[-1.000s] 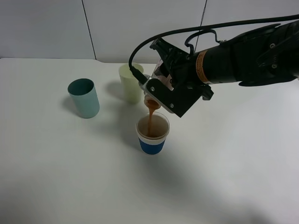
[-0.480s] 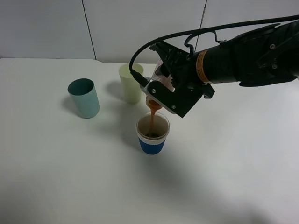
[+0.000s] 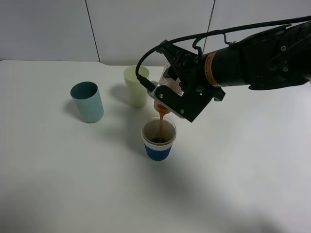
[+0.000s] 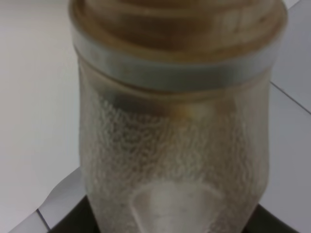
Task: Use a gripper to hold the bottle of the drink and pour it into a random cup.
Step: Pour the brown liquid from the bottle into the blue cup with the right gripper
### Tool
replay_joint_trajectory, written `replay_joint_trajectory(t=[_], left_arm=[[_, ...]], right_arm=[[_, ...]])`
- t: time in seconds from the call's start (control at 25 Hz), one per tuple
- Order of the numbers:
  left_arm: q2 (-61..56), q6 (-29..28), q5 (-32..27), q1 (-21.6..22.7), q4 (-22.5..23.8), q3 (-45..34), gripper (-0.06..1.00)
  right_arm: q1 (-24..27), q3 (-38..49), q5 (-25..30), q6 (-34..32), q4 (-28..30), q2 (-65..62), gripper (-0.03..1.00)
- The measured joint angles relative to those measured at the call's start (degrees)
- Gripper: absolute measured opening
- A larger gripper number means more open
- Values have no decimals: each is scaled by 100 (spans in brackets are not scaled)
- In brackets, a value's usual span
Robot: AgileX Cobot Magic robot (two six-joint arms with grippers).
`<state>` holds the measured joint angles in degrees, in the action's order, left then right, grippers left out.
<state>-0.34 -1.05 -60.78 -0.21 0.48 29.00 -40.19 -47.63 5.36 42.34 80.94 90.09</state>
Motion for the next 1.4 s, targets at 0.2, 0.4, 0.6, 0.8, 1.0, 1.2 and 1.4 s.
replay_joint_trajectory(t=[0.2,0.4,0.6,0.8,1.0,1.2,1.4], left_arm=[[0,0,0,0,0,0,93],[0,0,0,0,0,0,93],[0,0,0,0,0,0,93],[0,0,0,0,0,0,93],[0,0,0,0,0,0,93],[0,0,0,0,0,0,93],[0,0,0,0,0,0,93]], right_arm=[[0,0,150,0,230,0,36],[0,0,151,0,322,0,36],[0,0,151,0,325,0,36],[0,0,151,0,423,0,36],[0,0,151,0,563,0,36],[0,0,151,0,666,0,36],[-88,0,151,0,770,0,36]])
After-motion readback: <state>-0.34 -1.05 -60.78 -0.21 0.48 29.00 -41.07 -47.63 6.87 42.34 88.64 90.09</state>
